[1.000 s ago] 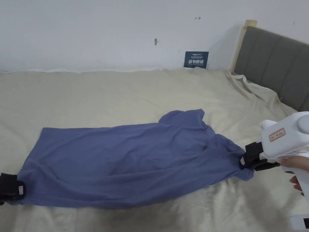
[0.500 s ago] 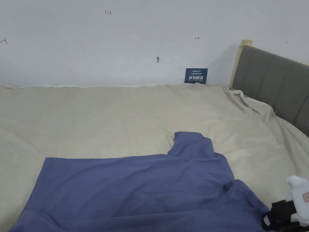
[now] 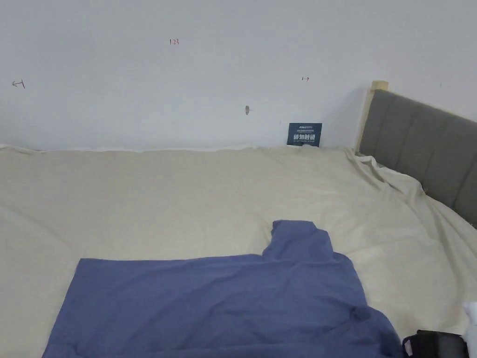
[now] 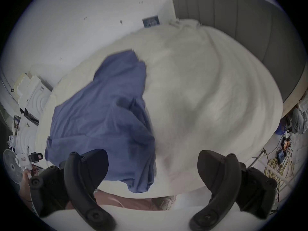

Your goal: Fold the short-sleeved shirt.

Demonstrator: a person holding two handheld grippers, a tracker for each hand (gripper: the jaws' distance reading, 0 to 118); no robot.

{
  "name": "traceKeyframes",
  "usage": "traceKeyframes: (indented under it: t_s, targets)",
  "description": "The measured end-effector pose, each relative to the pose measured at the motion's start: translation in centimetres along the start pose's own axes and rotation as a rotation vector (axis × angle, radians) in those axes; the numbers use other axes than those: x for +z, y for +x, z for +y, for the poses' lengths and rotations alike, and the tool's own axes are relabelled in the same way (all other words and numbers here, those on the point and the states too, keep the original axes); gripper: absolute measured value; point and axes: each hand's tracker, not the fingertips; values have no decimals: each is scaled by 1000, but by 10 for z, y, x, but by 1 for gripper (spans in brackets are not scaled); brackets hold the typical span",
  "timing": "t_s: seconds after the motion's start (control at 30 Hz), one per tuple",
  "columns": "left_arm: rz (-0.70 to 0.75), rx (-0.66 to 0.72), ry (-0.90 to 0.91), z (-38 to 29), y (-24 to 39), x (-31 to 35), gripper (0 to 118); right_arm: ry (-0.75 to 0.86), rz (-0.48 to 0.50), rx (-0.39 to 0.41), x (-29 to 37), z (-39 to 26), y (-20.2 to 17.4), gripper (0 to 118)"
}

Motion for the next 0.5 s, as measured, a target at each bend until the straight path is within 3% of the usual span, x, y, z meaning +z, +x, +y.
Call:
traceKeyframes:
  t_s: [0.1, 0.13, 0.17, 0.2, 0.3, 0.37, 0.5]
  targets:
    - [-69, 30, 69, 3, 6, 21, 107, 106, 74, 1, 22, -3, -20, 107]
    - [-146, 26, 66, 1, 9, 26, 97, 121, 106, 1, 30, -6, -28, 95]
    - [-185, 8, 64, -1, 17, 28, 70, 86, 186, 5, 37, -9, -38, 60]
    - [-177, -7, 116, -5, 25, 32, 0, 158, 281, -11, 41, -19, -46, 0]
    - [-132, -20, 285, -18, 41, 34, 0, 326, 360, -49, 34, -47, -75, 0]
    - [-207, 22, 301, -20, 45, 30, 0, 290, 456, -108, 20, -49, -87, 0]
    - [-122, -54, 402, -18, 70, 35, 0, 304, 387, 66, 11, -46, -122, 0]
